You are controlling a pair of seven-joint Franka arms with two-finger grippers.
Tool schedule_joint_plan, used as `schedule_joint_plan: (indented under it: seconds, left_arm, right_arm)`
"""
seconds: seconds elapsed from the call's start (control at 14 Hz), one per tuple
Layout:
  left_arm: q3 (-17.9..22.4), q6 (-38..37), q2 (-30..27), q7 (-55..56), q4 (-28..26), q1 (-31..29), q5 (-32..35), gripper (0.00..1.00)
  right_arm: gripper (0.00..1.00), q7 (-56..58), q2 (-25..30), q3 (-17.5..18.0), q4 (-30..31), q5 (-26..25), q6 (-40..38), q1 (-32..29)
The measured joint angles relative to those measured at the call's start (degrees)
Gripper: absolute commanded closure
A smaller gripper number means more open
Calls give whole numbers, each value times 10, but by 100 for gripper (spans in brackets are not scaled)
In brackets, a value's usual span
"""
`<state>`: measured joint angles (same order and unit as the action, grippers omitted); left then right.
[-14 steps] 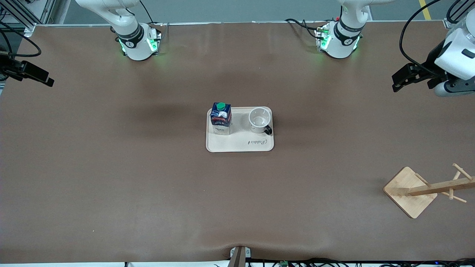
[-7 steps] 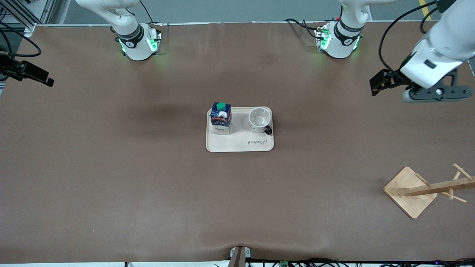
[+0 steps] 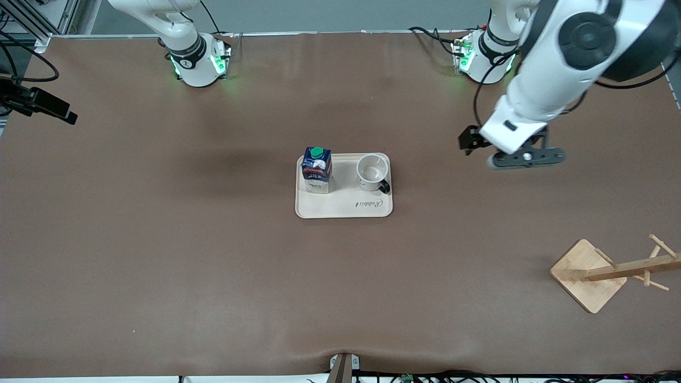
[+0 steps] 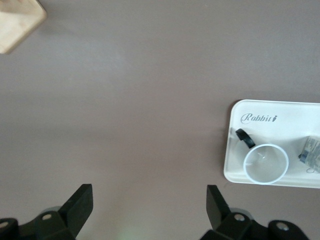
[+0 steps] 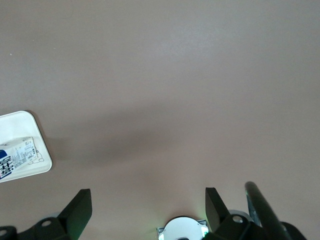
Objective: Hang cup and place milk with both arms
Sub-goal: 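Move the left gripper over the white mug on the tray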
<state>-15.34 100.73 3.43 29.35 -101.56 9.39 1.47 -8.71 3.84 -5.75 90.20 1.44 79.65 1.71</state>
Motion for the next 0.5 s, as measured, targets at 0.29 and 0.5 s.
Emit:
schedule_joint_plan:
  seconds: [0.29, 0.5]
  left_arm:
    - [-11, 88, 22, 110, -61, 39, 0, 0]
    - [-13, 146, 58, 194, -81, 78, 0, 0]
  right_arm:
    - [0, 0, 0, 0, 0, 0, 0, 0]
    - [0, 0, 0, 0, 0, 0, 0, 0]
